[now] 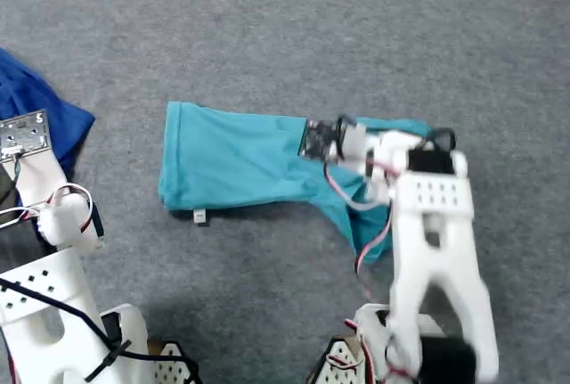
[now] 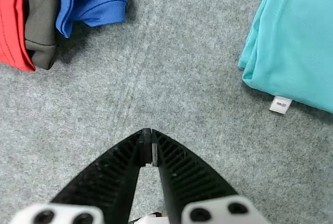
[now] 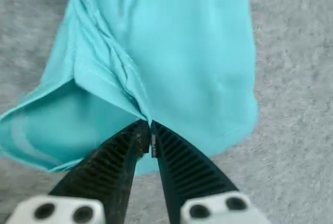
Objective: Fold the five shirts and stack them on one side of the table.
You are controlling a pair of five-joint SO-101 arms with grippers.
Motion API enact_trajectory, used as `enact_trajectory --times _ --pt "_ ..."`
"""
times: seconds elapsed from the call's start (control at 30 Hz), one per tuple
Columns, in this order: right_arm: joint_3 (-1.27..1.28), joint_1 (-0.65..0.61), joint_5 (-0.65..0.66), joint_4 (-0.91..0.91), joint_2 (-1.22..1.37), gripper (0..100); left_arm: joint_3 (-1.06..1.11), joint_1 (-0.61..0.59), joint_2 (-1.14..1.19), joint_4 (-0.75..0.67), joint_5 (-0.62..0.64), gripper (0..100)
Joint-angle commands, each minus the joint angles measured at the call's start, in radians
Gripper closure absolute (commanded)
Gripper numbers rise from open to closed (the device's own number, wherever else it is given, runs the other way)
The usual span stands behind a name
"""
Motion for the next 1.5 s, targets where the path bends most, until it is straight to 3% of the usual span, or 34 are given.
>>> enact_trajectory --times 0.0,0.33,0.63,0.83,1.1,1.27,1.47 --pt "-0.179 0.019 0.012 -0.011 0.154 99.4 -0.008 -0.008 -0.015 0.006 -0.005 98" --pt "-0.42 0.016 0.012 0.097 0.414 98.8 0.0 -0.011 -0.015 0.006 -0.005 98" --pt "-0.521 0.019 0.012 0.224 0.417 69.7 -0.006 -0.006 -0.015 0.006 -0.005 98" --pt "-0.558 0.019 0.04 0.416 0.361 73.3 -0.003 -0.009 -0.015 0.006 -0.006 98" --pt "-0.348 0.119 0.206 0.58 0.168 82.5 -0.002 -0.006 -0.015 0.006 -0.006 98" --pt "-0.077 0.148 0.307 0.575 0.001 82.8 -0.008 -0.005 -0.015 0.005 -0.006 98" --pt "0.191 0.09 0.311 0.488 -0.159 82.5 -0.008 -0.003 -0.015 0.005 -0.006 98"
